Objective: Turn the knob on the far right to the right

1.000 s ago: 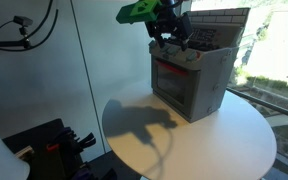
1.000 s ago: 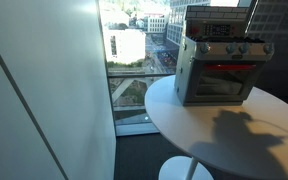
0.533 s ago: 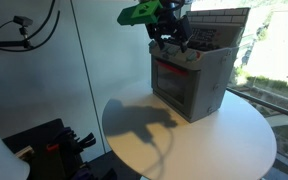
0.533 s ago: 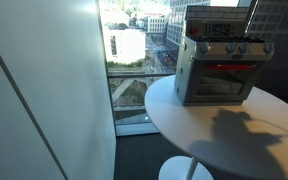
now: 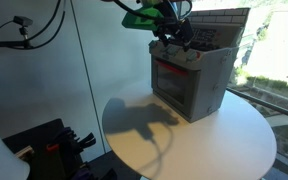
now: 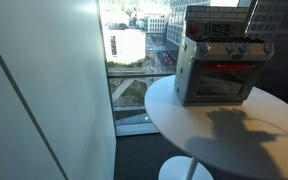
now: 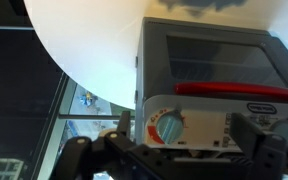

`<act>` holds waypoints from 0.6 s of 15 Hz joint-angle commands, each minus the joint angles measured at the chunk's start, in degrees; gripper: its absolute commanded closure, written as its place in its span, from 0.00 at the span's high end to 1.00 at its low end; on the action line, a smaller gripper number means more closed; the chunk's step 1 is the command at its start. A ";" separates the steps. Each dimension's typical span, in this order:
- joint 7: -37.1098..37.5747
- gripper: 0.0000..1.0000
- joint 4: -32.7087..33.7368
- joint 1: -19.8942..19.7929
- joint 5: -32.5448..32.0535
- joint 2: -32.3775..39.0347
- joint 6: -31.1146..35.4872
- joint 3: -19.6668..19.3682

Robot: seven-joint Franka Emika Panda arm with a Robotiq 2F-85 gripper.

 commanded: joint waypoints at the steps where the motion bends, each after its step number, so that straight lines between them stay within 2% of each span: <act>1: 1.46 1.00 1.65 0.37 2.56 2.67 4.13 0.54; 9: 0.28 1.00 3.56 2.95 9.16 8.44 12.55 0.08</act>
